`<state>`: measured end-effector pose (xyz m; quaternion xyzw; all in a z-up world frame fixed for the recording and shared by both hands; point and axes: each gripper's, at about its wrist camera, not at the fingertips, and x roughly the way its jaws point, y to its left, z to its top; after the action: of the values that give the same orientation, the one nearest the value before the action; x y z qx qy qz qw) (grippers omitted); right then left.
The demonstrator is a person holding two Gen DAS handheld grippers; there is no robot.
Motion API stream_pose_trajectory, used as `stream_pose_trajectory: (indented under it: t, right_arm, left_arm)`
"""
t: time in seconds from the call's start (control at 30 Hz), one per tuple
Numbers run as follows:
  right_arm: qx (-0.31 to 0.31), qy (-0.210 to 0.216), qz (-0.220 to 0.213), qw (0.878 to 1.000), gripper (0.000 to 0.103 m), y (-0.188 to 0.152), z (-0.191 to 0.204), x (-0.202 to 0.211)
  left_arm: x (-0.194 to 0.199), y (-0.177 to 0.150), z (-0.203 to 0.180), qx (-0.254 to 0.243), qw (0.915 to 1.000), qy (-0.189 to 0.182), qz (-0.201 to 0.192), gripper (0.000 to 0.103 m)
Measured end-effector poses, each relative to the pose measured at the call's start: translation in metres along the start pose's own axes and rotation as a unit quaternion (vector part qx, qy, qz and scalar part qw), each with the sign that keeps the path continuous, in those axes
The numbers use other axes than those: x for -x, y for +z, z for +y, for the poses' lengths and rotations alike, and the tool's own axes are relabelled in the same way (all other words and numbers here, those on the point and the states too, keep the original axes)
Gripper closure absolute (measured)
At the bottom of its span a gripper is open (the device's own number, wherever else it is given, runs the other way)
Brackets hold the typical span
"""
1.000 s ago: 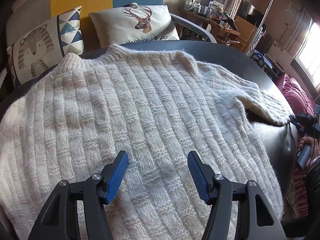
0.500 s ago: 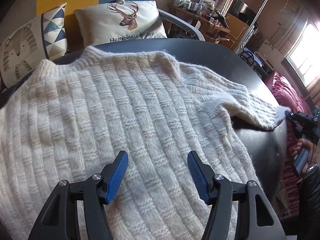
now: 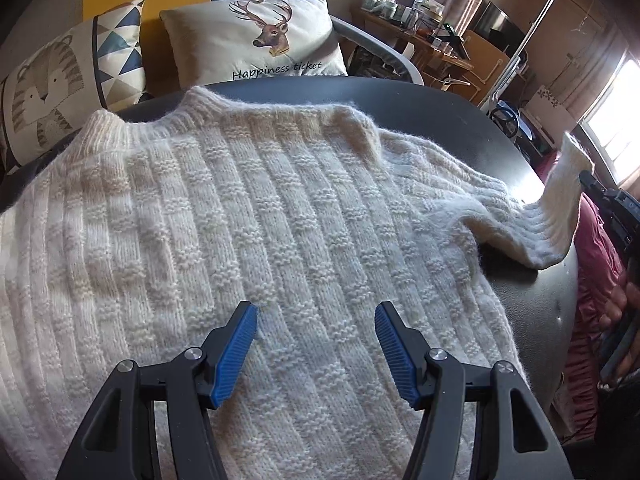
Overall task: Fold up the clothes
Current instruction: 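Lift the held sleeve and carry it across the sweater body with the right gripper, then lay the sleeve across the body and open the right gripper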
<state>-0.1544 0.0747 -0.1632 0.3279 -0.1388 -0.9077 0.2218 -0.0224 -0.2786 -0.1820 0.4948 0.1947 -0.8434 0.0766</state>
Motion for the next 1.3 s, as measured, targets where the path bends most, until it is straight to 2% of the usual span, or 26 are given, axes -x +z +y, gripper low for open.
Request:
stream_pose_trajectory:
  t: [0.17, 0.33, 0.47, 0.6, 0.67, 0.73, 0.77, 0.8, 0.87, 0.97, 1.0, 1.2, 1.3]
  right_arm:
    - [0.056, 0.056, 0.029, 0.996, 0.094, -0.021, 0.058, -0.01]
    - [0.106, 0.113, 0.063, 0.986, 0.094, -0.049, 0.117, -0.018]
    - [0.168, 0.135, 0.097, 0.972, 0.094, -0.09, 0.158, -0.026]
    - [0.21, 0.143, 0.131, 0.958, 0.094, -0.126, 0.179, -0.034]
    - [0.215, 0.145, 0.148, 0.954, 0.091, -0.136, 0.181, -0.039]
    - [0.213, 0.15, 0.166, 0.951, 0.083, -0.141, 0.181, -0.042]
    - [0.208, 0.154, 0.17, 0.951, 0.074, -0.141, 0.179, -0.041]
    - [0.207, 0.153, 0.167, 0.952, 0.059, -0.14, 0.177, -0.038]
    - [0.205, 0.149, 0.15, 0.956, 0.039, -0.137, 0.174, -0.029]
    - [0.187, 0.146, 0.135, 0.962, 0.039, -0.131, 0.162, -0.016]
    - [0.175, 0.145, 0.134, 0.965, 0.039, -0.129, 0.156, -0.013]
    - [0.11, 0.135, 0.14, 0.975, 0.039, -0.129, 0.118, 0.001]
    - [0.087, 0.13, 0.14, 0.978, 0.039, -0.131, 0.105, 0.005]
  left_arm:
    - [0.0, 0.003, 0.011, 0.034, 0.9989, -0.032, 0.003, 0.04]
    - [0.005, 0.005, 0.025, 0.071, 0.9951, -0.068, 0.006, 0.04]
    - [0.011, 0.008, 0.051, 0.13, 0.9862, -0.102, 0.006, 0.04]
    - [0.012, 0.008, 0.07, 0.181, 0.9726, -0.145, 0.009, 0.038]
    - [0.009, 0.009, 0.073, 0.202, 0.9638, -0.173, 0.014, 0.037]
    - [0.004, 0.01, 0.069, 0.21, 0.9582, -0.193, 0.023, 0.037]
    - [0.002, 0.011, 0.064, 0.209, 0.9571, -0.199, 0.027, 0.037]
    - [0.0, 0.012, 0.06, 0.206, 0.9563, -0.205, 0.031, 0.037]
    - [-0.007, 0.014, 0.05, 0.203, 0.9566, -0.204, 0.043, 0.037]
    - [-0.017, 0.017, 0.039, 0.204, 0.958, -0.194, 0.055, 0.037]
    - [-0.019, 0.019, 0.038, 0.21, 0.9558, -0.198, 0.056, 0.037]
    - [-0.019, 0.029, 0.035, 0.243, 0.9362, -0.247, 0.058, 0.037]
    - [-0.028, 0.027, 0.028, 0.261, 0.9248, -0.266, 0.077, 0.037]
